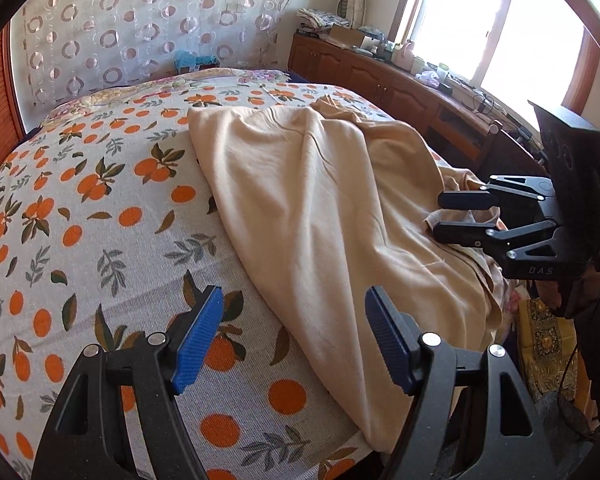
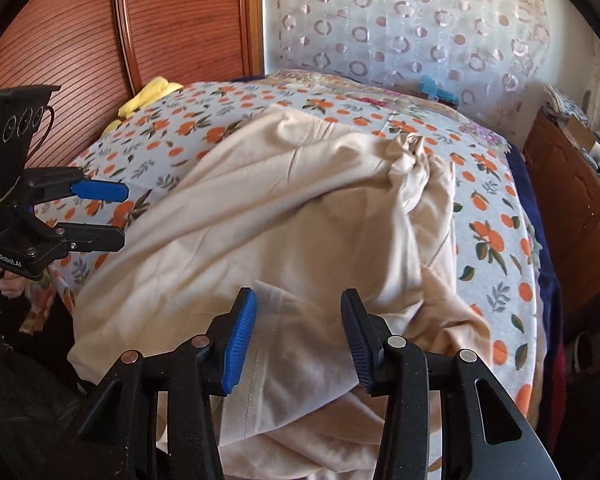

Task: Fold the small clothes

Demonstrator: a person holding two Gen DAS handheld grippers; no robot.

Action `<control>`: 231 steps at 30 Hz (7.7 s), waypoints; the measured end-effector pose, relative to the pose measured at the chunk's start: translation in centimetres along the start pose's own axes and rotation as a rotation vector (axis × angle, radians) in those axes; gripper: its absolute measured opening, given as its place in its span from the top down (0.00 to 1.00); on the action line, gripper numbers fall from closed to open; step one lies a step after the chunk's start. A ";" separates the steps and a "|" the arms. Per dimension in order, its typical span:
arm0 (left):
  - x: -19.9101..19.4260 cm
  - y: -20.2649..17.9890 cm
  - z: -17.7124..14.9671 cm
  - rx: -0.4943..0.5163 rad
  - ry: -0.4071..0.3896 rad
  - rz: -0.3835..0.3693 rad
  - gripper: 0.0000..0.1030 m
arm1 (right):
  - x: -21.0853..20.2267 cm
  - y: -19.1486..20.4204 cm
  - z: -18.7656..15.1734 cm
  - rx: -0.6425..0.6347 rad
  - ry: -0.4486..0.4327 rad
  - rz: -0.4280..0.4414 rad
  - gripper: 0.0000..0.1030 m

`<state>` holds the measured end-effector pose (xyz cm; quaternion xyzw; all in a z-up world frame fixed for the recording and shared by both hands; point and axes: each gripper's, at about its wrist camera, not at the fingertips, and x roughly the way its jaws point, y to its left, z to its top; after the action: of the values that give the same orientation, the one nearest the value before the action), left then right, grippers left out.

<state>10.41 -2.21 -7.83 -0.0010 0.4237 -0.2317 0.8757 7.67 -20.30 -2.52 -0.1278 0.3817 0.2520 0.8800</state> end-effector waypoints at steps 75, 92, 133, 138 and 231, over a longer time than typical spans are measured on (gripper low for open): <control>-2.6 -6.4 -8.3 0.080 0.164 -0.085 0.53 | -7.1 -3.9 -11.1 0.236 -0.132 0.014 0.95; -9.3 -5.8 -5.2 0.110 0.016 -0.136 0.97 | -10.5 -3.9 -10.4 0.217 -0.210 0.040 0.95; 7.5 8.6 13.1 -0.012 0.062 0.015 0.44 | 4.7 -12.6 11.4 0.105 -0.136 0.013 0.56; 7.8 8.8 12.6 -0.028 0.062 0.007 0.25 | 5.1 -11.1 12.1 0.041 -0.055 0.099 0.56; 1.3 6.4 13.2 -0.117 -0.080 -0.094 0.87 | 3.0 -13.7 12.1 0.185 -0.078 0.141 0.85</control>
<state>23.50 0.41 -1.59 -0.0814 0.4006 -0.2474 0.8785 24.14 -25.72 3.89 -0.0093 0.3770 0.2817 0.8823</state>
